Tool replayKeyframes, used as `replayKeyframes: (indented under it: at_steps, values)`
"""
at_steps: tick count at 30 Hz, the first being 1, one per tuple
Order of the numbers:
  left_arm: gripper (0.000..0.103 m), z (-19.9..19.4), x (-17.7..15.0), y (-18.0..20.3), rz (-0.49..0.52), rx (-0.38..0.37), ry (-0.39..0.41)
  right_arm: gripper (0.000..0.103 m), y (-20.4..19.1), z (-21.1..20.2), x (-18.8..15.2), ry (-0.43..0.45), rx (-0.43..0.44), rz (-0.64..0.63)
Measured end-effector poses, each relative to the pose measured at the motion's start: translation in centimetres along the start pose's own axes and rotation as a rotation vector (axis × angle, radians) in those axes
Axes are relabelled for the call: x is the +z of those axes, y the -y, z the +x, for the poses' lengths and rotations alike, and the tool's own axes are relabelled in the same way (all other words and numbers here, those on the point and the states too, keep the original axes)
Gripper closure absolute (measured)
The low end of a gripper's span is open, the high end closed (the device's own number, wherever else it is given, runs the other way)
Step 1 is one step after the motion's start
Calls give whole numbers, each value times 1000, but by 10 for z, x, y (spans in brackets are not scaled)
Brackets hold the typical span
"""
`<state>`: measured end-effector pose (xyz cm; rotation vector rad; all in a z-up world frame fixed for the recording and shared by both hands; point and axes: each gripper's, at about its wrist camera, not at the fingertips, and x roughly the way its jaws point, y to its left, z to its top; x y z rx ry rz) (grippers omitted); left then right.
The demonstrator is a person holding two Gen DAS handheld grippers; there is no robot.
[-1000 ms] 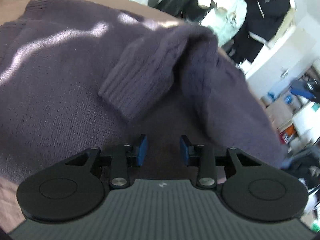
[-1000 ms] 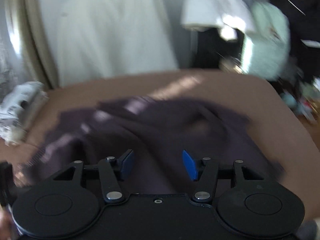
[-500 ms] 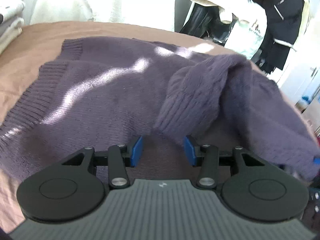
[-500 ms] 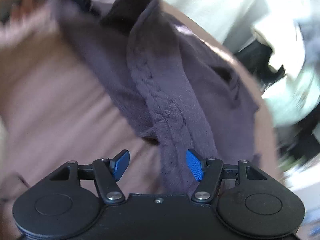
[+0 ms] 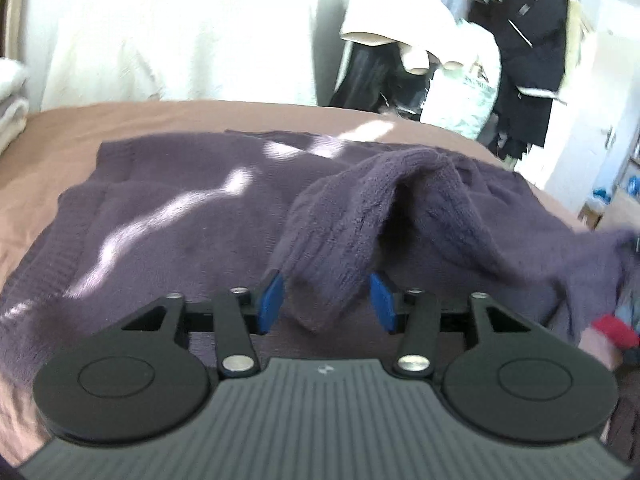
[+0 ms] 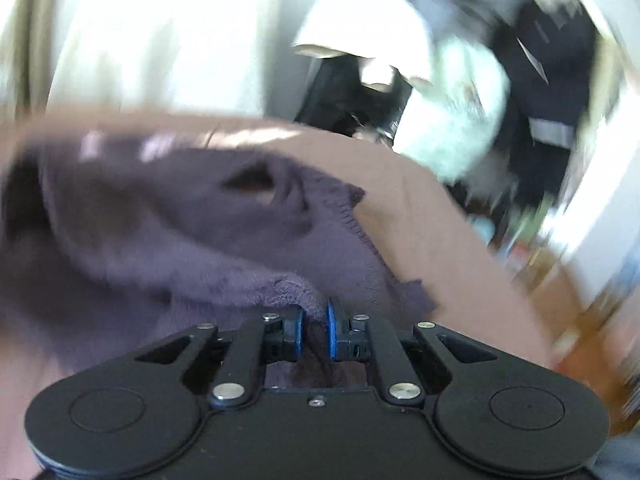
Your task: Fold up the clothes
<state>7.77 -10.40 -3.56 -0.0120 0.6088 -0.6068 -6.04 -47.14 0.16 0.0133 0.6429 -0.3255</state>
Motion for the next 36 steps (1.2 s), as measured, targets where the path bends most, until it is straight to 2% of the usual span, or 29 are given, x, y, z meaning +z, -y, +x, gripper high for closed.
replayKeyframes:
  at_steps: [4, 5, 7, 9, 10, 12, 15, 20, 22, 24, 27, 30, 34, 36]
  values:
    - [41, 18, 2, 13, 72, 73, -2, 91, 28, 1, -9, 30, 71, 157]
    - [36, 25, 5, 17, 104, 74, -12, 91, 33, 5, -13, 27, 82, 195]
    - [37, 42, 12, 25, 207, 95, -42, 91, 38, 13, -19, 29, 105, 266]
    - [94, 49, 15, 29, 294, 126, -49, 91, 41, 19, -23, 21, 107, 281]
    - [95, 47, 18, 28, 294, 133, -51, 91, 40, 21, -24, 12, 98, 268]
    - [95, 36, 26, 22, 249, 133, -39, 91, 37, 24, -26, -8, 69, 220]
    - [95, -3, 44, 13, 184, 108, 23, 91, 40, 17, -28, -3, 71, 233]
    - [95, -76, 71, 12, 184, 28, 118, 93, 42, -6, -21, -3, 127, 186]
    - [95, -99, 85, 8, 176, -24, 116, 93, 45, -18, -15, -8, 156, 130]
    - [95, -111, 101, -3, 117, -74, 79, 93, 50, -29, -12, -16, 185, 64]
    - [95, -101, 120, -23, 5, -93, 20, 93, 62, -28, -19, -65, 194, -6]
    - [92, -53, 135, -40, -62, -51, -81, 93, 70, -9, -19, -139, 257, 33]
    - [78, 15, 122, -57, -168, 97, -140, 93, 56, 32, -15, -235, 189, 5]
    - [77, 21, 119, -58, -175, 143, -96, 93, 48, 50, -16, -280, 141, -12]
